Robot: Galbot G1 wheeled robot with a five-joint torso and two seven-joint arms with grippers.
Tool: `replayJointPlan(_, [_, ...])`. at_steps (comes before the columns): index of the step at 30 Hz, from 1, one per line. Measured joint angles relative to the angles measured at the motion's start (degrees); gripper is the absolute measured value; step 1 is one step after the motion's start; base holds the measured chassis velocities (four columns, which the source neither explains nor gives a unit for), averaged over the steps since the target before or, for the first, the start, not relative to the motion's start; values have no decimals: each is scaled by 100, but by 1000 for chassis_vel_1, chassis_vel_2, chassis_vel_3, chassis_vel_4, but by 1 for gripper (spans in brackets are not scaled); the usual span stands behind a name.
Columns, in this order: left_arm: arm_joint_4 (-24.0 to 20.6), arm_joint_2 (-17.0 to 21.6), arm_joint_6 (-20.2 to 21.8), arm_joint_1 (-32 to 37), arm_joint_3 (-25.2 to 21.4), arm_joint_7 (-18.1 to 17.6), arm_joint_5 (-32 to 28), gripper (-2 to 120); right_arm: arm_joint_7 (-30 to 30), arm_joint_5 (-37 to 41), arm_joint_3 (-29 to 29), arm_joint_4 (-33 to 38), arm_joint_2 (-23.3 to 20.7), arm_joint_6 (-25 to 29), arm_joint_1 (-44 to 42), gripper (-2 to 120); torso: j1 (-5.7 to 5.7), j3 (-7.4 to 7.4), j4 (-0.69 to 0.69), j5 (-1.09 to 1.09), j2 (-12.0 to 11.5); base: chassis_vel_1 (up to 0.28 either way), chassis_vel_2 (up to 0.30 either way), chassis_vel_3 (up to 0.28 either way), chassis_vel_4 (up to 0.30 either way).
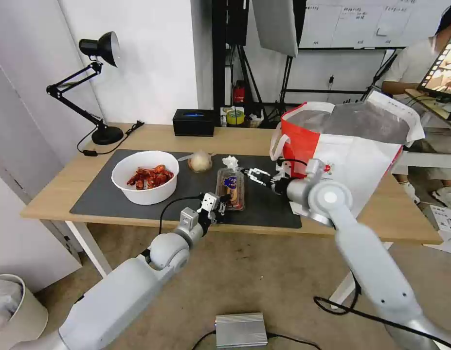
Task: Pick up the trash from the table and place it into the takeout bag.
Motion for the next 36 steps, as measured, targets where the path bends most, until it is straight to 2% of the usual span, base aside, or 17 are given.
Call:
replayJointPlan(10, [-33,62,-37,52,-30,-9,-1,0,322,-57,-136,-373,340,-7,107,100,0,0,0,0,0,0,0,0,0])
replayJointPlan(21, [-45,65,-53,57,-37,-9,-8,0,266,-133,-165,-484,542,1,95,100,0,0,0,0,0,0,0,0,0])
replayJointPlan(36, [-77,63,-112,133,-50,-11,1,0,11,-227,-240,-651,597,5,215,100,0,0,0,0,0,0,0,0,0])
